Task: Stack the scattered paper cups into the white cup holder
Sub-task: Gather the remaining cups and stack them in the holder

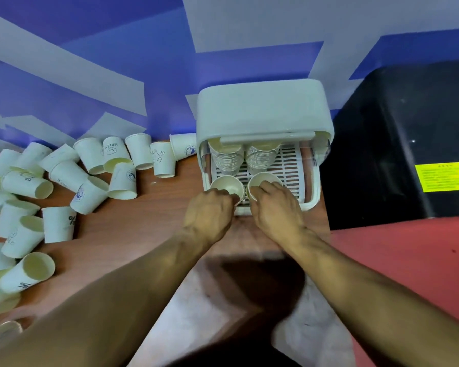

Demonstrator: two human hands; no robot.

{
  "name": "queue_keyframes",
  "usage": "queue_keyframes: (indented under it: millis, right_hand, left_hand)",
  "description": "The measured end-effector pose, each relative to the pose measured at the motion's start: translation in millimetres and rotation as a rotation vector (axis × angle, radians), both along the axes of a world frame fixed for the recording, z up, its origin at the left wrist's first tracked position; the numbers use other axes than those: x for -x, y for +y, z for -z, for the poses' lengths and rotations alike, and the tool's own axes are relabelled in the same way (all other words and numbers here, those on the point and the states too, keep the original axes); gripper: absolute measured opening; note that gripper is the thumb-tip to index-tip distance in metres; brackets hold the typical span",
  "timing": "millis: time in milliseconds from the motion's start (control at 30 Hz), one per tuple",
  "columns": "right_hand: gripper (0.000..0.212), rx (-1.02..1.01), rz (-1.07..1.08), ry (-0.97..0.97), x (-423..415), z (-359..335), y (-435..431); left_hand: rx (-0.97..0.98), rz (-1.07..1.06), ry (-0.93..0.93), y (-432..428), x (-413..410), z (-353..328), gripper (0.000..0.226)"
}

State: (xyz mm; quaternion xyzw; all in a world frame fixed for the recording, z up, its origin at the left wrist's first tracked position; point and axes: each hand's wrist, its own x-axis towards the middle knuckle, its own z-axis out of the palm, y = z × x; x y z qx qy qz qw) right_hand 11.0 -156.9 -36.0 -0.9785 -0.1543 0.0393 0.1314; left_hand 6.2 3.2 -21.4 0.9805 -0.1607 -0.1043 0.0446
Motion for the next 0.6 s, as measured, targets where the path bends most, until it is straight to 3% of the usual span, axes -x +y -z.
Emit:
queue_keyframes:
  millis: [267,600]
  right_hand:
    - [0.015,0.021,-0.010,0.058,-9,18,5]
    - [0.019,-0.033,0.025,0.111,-10,17,7]
  left_hand:
    - [0.052,-0.014,0.079,0,-9,17,0.025]
    - [-0.049,-0.031,0.109,-7,-14,8,0.020]
